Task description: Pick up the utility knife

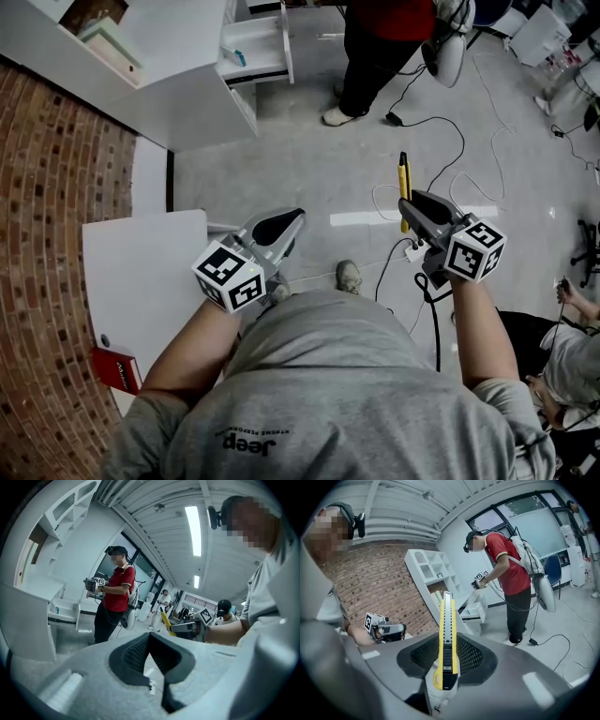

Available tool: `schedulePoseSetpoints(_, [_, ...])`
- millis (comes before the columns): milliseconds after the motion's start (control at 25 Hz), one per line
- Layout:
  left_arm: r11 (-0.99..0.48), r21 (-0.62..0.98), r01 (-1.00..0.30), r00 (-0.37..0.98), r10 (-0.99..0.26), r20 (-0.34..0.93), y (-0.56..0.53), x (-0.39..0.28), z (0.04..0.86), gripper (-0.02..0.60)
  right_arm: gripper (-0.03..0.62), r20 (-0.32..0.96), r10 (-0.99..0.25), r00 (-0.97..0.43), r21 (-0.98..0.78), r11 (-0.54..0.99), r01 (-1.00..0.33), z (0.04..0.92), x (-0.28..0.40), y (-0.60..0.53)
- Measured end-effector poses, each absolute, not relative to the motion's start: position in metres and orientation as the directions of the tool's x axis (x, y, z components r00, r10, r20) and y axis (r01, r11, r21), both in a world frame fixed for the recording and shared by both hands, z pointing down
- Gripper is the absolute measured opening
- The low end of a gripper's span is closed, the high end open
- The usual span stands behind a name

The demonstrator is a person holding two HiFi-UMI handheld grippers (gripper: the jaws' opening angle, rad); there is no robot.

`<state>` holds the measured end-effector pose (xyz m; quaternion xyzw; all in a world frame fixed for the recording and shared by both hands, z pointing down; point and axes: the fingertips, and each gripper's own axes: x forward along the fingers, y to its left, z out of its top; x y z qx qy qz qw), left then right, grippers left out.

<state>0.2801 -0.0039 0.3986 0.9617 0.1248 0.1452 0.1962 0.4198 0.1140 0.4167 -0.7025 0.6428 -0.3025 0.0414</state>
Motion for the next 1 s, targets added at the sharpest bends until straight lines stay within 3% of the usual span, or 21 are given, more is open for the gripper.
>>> schedulePoseSetpoints(1000, [-0.900, 0.417, 0.125, 0.947, 0.234, 0.220, -0.020, 0.259, 0.397, 0.000, 0.127, 0.377, -0.925, -0.057, -0.431, -0.120, -0.894, 0.416, 0.407, 0.092])
